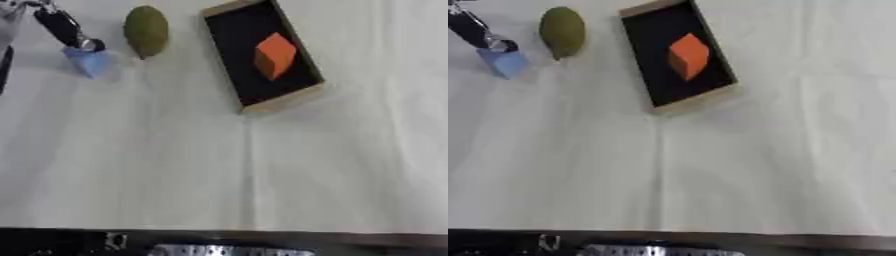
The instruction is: Pick up objects on the table and place them in the box.
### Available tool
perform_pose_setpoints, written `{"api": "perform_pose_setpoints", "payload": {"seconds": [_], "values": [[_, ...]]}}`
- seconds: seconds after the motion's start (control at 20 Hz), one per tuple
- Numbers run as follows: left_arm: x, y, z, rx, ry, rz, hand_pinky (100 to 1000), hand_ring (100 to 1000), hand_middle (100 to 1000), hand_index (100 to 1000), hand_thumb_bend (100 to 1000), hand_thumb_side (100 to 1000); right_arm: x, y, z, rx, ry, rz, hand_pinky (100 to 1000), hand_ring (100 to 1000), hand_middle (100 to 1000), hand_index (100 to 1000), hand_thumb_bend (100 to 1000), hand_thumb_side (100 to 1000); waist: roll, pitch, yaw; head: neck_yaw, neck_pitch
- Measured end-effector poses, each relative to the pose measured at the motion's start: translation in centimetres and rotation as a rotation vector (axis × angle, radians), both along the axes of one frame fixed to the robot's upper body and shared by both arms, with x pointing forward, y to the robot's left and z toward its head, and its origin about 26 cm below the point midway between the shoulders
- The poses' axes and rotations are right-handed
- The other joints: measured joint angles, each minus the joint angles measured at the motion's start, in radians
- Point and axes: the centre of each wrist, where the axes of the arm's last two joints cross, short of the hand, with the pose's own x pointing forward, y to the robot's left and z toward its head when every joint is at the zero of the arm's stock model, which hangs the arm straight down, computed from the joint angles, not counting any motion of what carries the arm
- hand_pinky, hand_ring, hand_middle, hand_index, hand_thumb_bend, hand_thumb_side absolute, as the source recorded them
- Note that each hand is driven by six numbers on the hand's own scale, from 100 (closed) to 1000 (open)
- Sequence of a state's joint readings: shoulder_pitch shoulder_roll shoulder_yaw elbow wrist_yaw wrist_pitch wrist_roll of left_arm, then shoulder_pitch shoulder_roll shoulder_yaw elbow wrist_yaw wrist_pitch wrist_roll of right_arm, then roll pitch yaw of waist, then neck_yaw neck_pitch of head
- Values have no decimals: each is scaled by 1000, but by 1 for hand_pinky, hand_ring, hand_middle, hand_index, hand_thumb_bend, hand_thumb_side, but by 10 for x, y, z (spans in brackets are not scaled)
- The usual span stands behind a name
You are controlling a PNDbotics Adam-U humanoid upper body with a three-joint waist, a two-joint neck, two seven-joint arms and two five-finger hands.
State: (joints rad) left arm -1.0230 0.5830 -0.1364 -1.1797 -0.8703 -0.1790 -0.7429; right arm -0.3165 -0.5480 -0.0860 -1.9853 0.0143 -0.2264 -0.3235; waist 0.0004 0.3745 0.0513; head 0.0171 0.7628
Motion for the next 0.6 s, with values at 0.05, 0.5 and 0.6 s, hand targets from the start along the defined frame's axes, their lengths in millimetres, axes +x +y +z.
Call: {"api": "perform_pose_setpoints", "payload": {"seconds": [0.05, 0.5, 0.6], "values": [[0, 0, 0, 6, 3, 0, 946, 918, 884, 921, 487, 100, 0, 0, 0, 0, 0, 0, 858, 802, 704, 886, 100, 622, 0, 0, 0, 2, 0], [-5, 22, -1, 68, 50, 35, 949, 922, 887, 917, 490, 100, 0, 0, 0, 1, 1, -1, 859, 802, 703, 886, 100, 623, 5, 0, 7, 1, 0], [-5, 26, -3, 73, 68, 39, 947, 919, 883, 913, 490, 100, 0, 0, 0, 1, 1, -2, 859, 802, 703, 886, 100, 623, 6, 0, 7, 0, 0]]}}
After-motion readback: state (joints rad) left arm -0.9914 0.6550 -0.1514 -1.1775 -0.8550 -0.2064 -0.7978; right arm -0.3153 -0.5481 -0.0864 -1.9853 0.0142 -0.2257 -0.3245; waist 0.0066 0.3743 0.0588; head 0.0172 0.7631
